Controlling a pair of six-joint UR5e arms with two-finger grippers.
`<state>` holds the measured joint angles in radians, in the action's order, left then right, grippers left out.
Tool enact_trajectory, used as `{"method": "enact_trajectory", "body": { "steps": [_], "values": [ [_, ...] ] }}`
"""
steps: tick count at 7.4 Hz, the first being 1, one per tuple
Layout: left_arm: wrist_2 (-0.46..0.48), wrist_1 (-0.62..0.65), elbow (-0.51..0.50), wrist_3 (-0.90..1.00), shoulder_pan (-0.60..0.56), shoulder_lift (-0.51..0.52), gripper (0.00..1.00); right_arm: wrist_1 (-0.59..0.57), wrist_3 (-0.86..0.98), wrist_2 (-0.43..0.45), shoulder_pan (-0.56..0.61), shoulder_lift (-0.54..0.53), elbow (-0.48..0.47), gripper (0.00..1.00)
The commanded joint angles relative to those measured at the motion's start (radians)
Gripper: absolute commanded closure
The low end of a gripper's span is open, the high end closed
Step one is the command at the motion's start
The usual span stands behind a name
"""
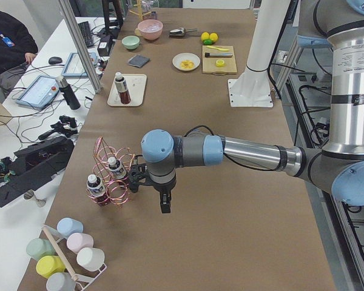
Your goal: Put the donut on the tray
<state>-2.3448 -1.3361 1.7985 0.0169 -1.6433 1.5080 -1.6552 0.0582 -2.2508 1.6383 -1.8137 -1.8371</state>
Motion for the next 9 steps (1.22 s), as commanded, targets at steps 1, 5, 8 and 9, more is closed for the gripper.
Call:
{"method": "enact_trajectory", "body": {
  "steps": [1,5,8,9],
  "values": [
    [0.002,0.0,-0.004,0.0,0.0,0.012,0.02,0.0,0.002,-0.013,0.0,-0.001,0.001,0.0],
    [0.002,0.0,-0.002,0.0,0.003,0.014,0.02,-0.001,0.002,-0.013,0.0,-0.003,-0.002,0.0],
    [0.002,0.002,-0.002,0.0,0.003,0.012,0.02,-0.003,-0.03,-0.033,-0.026,0.005,-0.045,0.0],
    [0.002,0.002,-0.004,0.0,0.003,0.011,0.02,-0.001,-0.102,-0.076,-0.061,0.008,-0.071,0.0]
  ]
}}
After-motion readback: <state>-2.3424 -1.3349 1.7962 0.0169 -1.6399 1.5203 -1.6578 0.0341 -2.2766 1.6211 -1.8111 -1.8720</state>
